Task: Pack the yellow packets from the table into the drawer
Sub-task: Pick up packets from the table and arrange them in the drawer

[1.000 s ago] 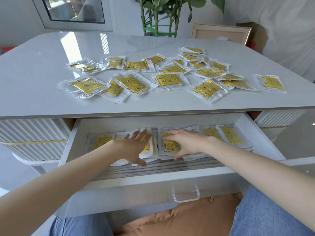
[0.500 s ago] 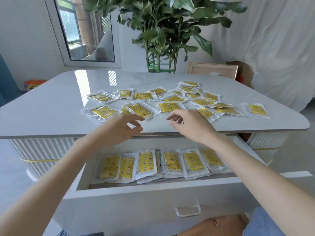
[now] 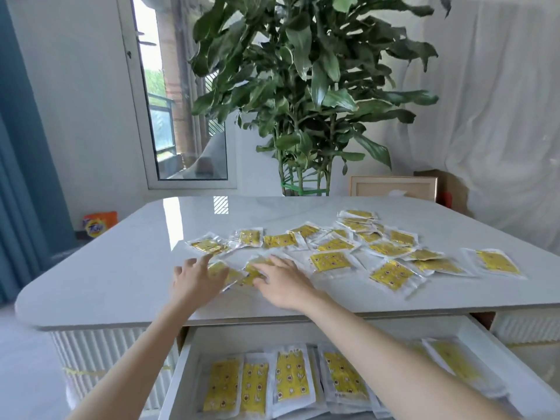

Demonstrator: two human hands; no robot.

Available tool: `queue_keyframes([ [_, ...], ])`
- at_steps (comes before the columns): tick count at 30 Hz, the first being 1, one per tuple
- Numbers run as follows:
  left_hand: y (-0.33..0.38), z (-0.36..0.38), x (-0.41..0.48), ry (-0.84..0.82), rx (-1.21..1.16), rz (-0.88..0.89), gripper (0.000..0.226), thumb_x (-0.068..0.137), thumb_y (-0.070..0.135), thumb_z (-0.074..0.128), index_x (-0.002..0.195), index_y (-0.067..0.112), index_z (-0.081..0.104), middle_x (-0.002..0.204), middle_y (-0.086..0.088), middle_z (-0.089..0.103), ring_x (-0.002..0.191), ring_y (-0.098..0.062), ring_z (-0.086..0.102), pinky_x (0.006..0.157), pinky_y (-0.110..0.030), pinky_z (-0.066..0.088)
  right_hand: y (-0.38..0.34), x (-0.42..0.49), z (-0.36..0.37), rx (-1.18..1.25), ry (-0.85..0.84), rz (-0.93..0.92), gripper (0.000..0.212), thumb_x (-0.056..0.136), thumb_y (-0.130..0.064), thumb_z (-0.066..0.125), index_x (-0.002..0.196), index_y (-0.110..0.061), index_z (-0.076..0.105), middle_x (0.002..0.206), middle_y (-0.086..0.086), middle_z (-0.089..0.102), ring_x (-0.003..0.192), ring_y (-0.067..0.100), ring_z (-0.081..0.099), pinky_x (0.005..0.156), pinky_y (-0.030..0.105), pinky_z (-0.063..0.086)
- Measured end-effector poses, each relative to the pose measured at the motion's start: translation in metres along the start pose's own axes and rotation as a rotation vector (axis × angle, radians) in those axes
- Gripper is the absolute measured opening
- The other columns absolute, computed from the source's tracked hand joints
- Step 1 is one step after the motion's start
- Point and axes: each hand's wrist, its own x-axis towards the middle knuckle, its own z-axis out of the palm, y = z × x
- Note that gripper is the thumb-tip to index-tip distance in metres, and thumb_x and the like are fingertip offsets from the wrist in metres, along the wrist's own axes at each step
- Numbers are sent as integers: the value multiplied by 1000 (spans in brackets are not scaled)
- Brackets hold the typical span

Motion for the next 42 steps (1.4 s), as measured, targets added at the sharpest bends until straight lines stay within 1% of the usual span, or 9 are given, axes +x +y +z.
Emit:
queue_keyframes([
  [7, -8, 11, 1, 38, -11, 26, 68, 86, 59, 50, 146, 33, 31, 149, -3, 35, 140, -28, 18, 111, -38, 22, 21, -9, -4, -23, 54, -27, 38, 97, -23, 38, 127, -28, 60, 151, -4, 38, 135, 18, 41, 105, 31, 35],
  [9, -11, 10, 4, 16, -75, 40, 66, 84, 50, 57, 144, 35, 34, 151, -5, 33, 141, -27, 16, 112, -37, 21, 29, -6, -16, -32, 58, -2, 31, 93, -26, 43, 112, -31, 68, 137, -5, 56, 99, 16, 63, 79, 27, 47],
  [12, -10, 10, 2, 45, -159, 31, 65, 82, 39, 62, 142, 38, 37, 155, -11, 24, 144, -27, 11, 114, -38, 18, 37, 7, -26, 85, 195, 69, 25, 88, -26, 49, 106, -30, 67, 120, -2, 66, 61, 12, 54, 60, 25, 43],
  [16, -4, 11, -2, 135, -200, -60, 67, 83, 55, 57, 143, 33, 36, 154, -17, 19, 144, -29, 7, 115, -40, 17, 44, 28, -24, 41, 3, 263, 62, 88, -45, 53, 142, -22, 32, 144, 6, 43, 132, 30, 35, 98, 38, 37],
  [18, -4, 13, 1, 131, -120, -86, 78, 79, 63, 55, 146, 31, 30, 149, -15, 29, 142, -30, 13, 113, -40, 20, 43, 37, -20, -9, -60, 309, 84, 82, -57, 58, 149, -21, 21, 152, 4, 34, 143, 34, 16, 106, 42, 31],
  [26, -10, 14, 1, 157, -150, -73, 98, 73, 63, 65, 150, 28, 16, 139, -12, 43, 136, -28, 24, 108, -36, 27, 42, 53, -24, 10, -82, 435, 129, 48, -75, 75, 149, -16, 21, 152, 7, 33, 137, 31, 35, 108, 47, 36],
  [33, -20, 13, 4, 245, -528, -78, 98, 73, 25, 77, 149, 21, 16, 121, -7, 58, 115, -27, 52, 92, -38, 44, 38, 49, -24, 11, -52, 440, 106, 63, -68, 74, 140, -4, 38, 123, 7, 50, 120, 25, 52, 84, 30, 45],
  [38, -18, 15, 2, 195, -331, -70, 99, 74, 47, 72, 150, 22, 13, 131, -5, 55, 121, -29, 51, 99, -42, 43, 32, 43, -21, 38, -29, 460, 125, 64, -63, 76, 152, -6, 8, 156, 10, 25, 140, 28, 34, 106, 37, 41],
  [42, -17, 14, 1, 169, -240, -51, 97, 73, 58, 68, 149, 25, 16, 133, -5, 56, 122, -30, 51, 102, -40, 40, 29, 37, -35, 157, 19, 438, 106, 70, -47, 80, 148, -7, 22, 148, 9, 39, 130, 26, 45, 95, 33, 46],
])
